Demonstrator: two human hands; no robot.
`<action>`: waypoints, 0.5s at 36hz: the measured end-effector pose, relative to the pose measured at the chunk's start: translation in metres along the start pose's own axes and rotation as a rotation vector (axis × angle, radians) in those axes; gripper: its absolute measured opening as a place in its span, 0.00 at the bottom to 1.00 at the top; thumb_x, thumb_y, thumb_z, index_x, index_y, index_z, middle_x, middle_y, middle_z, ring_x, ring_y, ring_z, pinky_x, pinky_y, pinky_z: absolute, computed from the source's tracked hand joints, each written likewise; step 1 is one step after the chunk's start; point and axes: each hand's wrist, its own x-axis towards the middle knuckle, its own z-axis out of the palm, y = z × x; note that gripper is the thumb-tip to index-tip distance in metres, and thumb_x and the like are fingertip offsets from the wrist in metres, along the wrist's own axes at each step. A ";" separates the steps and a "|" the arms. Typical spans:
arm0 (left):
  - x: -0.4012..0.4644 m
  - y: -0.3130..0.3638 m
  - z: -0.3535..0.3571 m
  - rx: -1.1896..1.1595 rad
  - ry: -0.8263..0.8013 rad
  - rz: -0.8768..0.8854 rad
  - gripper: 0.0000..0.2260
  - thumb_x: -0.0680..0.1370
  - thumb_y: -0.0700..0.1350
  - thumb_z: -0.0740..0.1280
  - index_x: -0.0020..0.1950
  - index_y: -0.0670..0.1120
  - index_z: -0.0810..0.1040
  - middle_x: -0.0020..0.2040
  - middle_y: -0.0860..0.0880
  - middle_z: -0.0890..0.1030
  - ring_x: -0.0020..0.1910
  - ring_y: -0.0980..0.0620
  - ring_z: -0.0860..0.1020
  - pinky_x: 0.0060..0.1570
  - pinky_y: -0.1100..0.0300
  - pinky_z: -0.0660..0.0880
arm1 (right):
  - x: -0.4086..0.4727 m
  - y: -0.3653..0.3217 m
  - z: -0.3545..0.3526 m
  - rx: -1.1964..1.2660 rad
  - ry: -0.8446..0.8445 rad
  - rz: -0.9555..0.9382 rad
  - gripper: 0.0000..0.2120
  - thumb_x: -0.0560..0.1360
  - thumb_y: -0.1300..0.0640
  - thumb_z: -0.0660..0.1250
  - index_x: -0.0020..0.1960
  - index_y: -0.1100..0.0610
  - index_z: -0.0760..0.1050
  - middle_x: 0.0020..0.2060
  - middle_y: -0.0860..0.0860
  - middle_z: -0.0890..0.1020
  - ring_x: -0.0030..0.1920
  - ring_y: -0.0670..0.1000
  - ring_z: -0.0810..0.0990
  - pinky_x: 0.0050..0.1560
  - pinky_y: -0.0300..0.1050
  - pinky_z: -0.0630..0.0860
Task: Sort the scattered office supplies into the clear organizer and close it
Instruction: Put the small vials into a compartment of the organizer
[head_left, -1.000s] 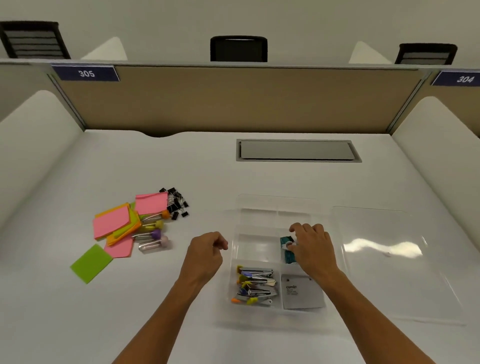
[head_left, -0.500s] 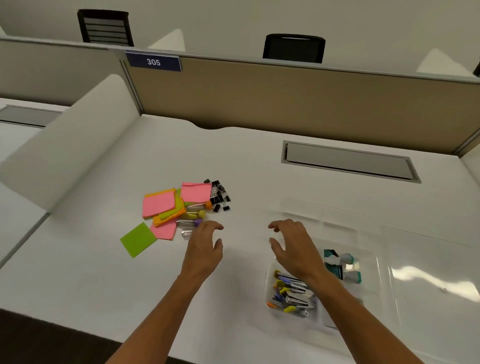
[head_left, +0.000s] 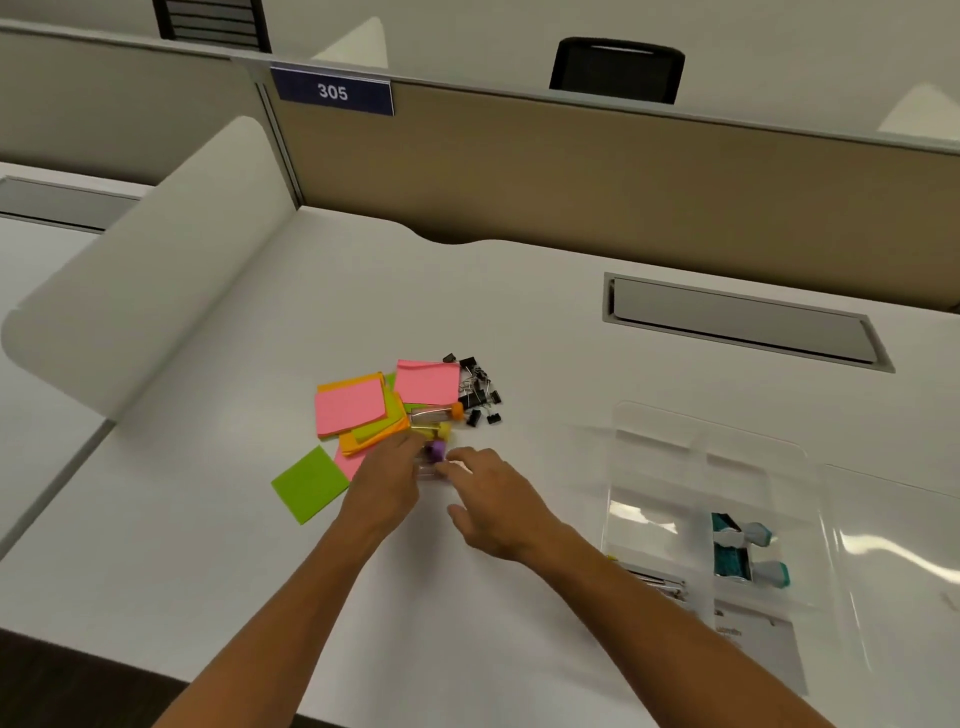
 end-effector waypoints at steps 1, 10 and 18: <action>0.002 -0.004 -0.001 0.015 -0.010 0.060 0.21 0.70 0.29 0.67 0.60 0.45 0.80 0.56 0.46 0.82 0.56 0.44 0.78 0.55 0.54 0.74 | 0.003 -0.003 0.004 -0.003 -0.001 0.004 0.27 0.78 0.52 0.67 0.74 0.54 0.66 0.73 0.54 0.68 0.68 0.57 0.70 0.67 0.53 0.71; 0.018 -0.025 -0.006 0.091 -0.062 0.164 0.14 0.73 0.34 0.68 0.56 0.45 0.82 0.51 0.46 0.82 0.50 0.45 0.77 0.47 0.53 0.74 | 0.022 -0.014 0.023 -0.115 -0.019 0.020 0.26 0.78 0.55 0.67 0.74 0.56 0.65 0.74 0.56 0.66 0.67 0.60 0.69 0.65 0.54 0.73; 0.032 -0.029 -0.009 0.197 -0.234 0.135 0.09 0.75 0.46 0.70 0.54 0.49 0.79 0.51 0.50 0.80 0.50 0.48 0.76 0.47 0.55 0.73 | 0.031 -0.016 0.029 -0.149 -0.047 0.070 0.20 0.78 0.58 0.68 0.67 0.57 0.68 0.61 0.57 0.77 0.57 0.57 0.75 0.54 0.49 0.77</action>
